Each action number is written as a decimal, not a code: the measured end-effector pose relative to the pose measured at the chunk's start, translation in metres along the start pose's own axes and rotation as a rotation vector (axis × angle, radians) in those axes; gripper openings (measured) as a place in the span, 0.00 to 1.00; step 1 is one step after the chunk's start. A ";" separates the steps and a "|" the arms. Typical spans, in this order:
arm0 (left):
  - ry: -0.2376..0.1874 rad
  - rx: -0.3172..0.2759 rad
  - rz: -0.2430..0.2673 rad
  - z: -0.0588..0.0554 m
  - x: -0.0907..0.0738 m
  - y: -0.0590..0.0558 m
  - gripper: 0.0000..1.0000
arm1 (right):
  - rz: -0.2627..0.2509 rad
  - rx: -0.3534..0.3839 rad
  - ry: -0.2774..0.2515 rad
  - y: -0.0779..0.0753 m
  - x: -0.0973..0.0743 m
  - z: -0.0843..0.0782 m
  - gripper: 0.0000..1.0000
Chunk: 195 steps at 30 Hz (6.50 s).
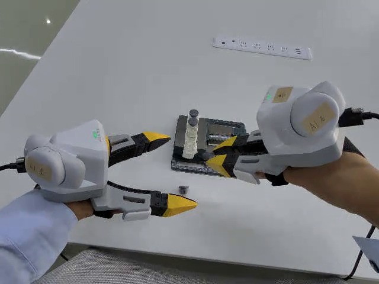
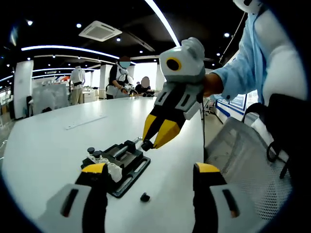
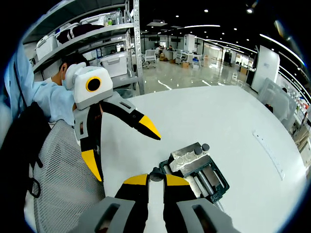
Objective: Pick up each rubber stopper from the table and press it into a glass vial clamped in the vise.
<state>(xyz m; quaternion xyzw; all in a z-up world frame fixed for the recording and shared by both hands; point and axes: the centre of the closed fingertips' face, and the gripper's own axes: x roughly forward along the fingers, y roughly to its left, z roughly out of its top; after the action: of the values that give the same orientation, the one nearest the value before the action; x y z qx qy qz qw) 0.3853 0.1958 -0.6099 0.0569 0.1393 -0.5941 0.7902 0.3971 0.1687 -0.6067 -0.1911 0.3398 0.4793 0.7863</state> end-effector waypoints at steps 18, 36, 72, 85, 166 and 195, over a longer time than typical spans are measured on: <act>-0.002 0.074 -0.029 0.004 0.009 -0.003 0.35 | 0.101 -0.062 0.134 0.009 -0.005 0.010 0.07; -0.019 0.133 -0.041 0.011 0.010 -0.005 0.15 | 0.194 -0.096 0.273 0.023 0.001 0.009 0.07; -0.038 0.142 -0.045 0.014 0.011 -0.004 0.03 | 0.236 -0.155 0.354 0.027 0.002 0.010 0.07; -0.101 0.050 -0.062 0.017 0.009 -0.005 0.02 | 0.241 -0.218 0.338 0.028 0.001 0.016 0.07; -0.098 0.035 -0.080 0.019 0.007 -0.007 0.06 | 0.339 -0.520 0.447 0.030 -0.002 0.011 0.07; -0.049 -0.012 0.086 -0.004 -0.015 0.027 0.50 | 0.217 -0.452 0.450 -0.023 0.016 0.022 0.07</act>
<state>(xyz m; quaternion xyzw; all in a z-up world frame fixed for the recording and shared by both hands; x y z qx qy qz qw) 0.4069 0.2185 -0.6115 0.0436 0.1209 -0.5599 0.8185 0.4302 0.1816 -0.6039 -0.4242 0.4083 0.5691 0.5740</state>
